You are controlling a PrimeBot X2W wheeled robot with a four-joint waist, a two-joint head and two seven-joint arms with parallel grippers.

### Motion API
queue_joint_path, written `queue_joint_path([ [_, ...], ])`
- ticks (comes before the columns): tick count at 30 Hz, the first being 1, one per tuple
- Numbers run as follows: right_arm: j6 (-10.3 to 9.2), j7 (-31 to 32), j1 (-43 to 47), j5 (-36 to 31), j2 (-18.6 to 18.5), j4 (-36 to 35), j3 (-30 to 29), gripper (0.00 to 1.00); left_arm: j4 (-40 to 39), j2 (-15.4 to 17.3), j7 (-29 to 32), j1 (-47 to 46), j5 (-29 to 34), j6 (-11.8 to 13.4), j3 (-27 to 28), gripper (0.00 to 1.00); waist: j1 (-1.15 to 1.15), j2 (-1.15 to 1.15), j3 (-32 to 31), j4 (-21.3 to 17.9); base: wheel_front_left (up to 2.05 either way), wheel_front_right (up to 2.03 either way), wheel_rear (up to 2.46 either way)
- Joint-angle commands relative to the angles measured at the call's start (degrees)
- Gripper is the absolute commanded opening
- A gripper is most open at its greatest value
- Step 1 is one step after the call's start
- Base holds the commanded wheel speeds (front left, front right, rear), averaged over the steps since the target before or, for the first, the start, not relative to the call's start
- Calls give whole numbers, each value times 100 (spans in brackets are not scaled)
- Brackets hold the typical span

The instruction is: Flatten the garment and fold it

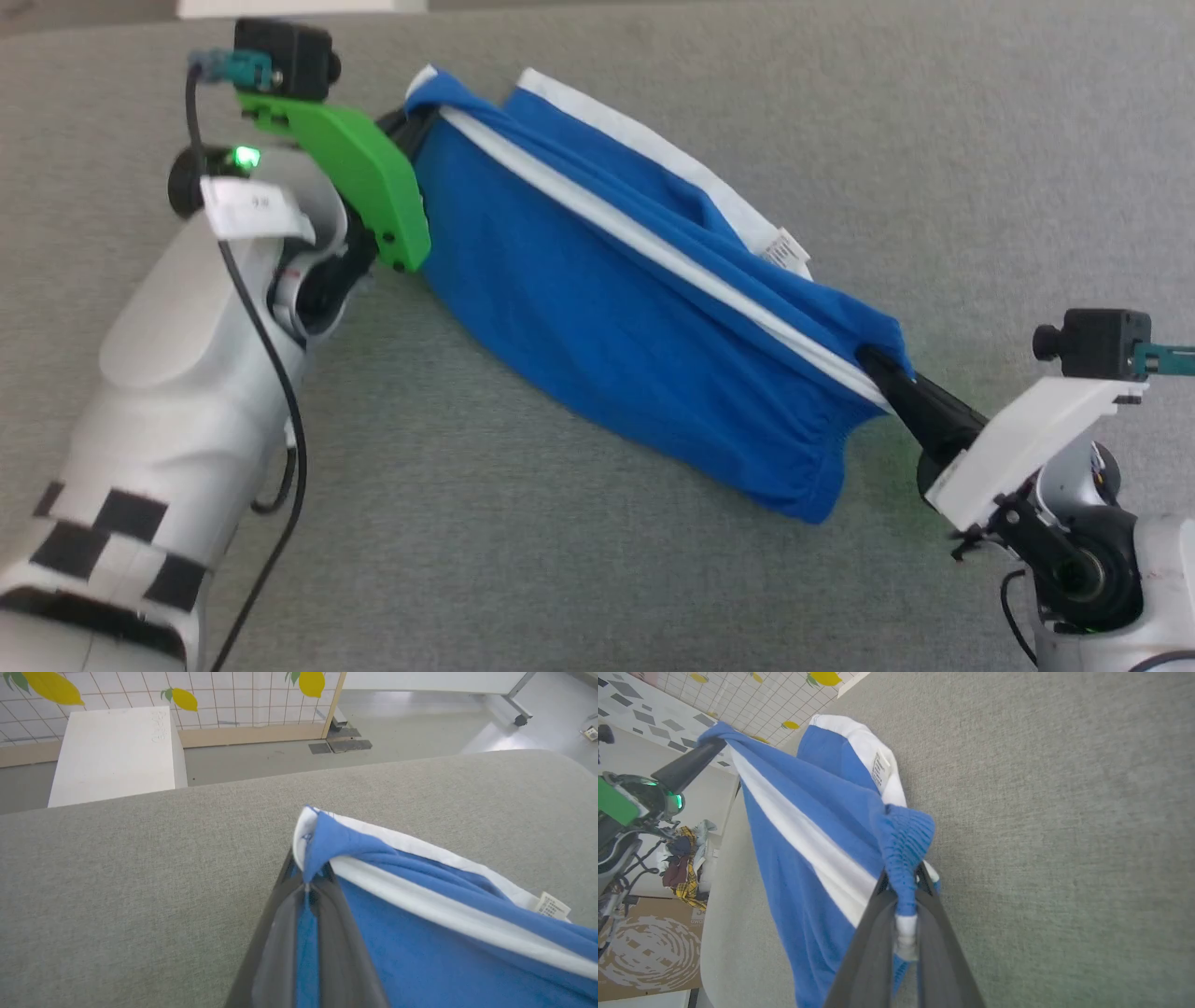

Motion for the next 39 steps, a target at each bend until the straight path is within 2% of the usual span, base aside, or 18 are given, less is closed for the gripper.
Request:
queue_joint_path([
  [1,-9,-74,-94,58,-15,49,29,0,143,1,-19,-205,49,-30,-15,0,0,0,500,-394,0,0,0],
  [10,-9,-379,-147,261,-15,146,380,0,939,-52,-27,-854,191,-189,-218,0,0,0,822,-698,0,0,0],
  [16,-9,-538,-111,387,-15,162,609,0,1311,-37,-9,-1025,213,-210,-291,0,0,0,890,-830,0,0,0],
  [17,-9,-564,-111,419,-15,158,647,46,1365,-38,-7,-1042,217,-199,-294,11,0,0,896,-841,0,0,0],
  [18,-9,-597,-105,458,-15,160,684,100,1426,-38,-31,-1063,223,-163,-286,49,0,0,902,-852,0,0,0],
  [19,-9,-617,-101,473,-15,160,715,100,1474,-39,-39,-1080,234,-140,-291,100,0,0,904,-857,0,0,0],
  [25,-9,-714,-4,437,-15,75,786,100,1682,-95,-124,-1168,160,-105,-228,100,0,0,804,-800,0,0,0],
  [32,-9,-786,252,73,-15,-306,547,100,1769,-127,-377,-1223,40,-55,-87,100,0,0,406,-646,0,0,0],
  [36,-9,-846,452,-505,-15,-652,283,100,1665,-35,-847,-1159,70,-78,-24,100,0,0,125,-553,0,0,0],
  [39,-9,-806,645,-977,-15,-941,172,100,1437,133,-1526,-949,206,-102,-4,100,0,0,-119,-484,0,0,0],
])
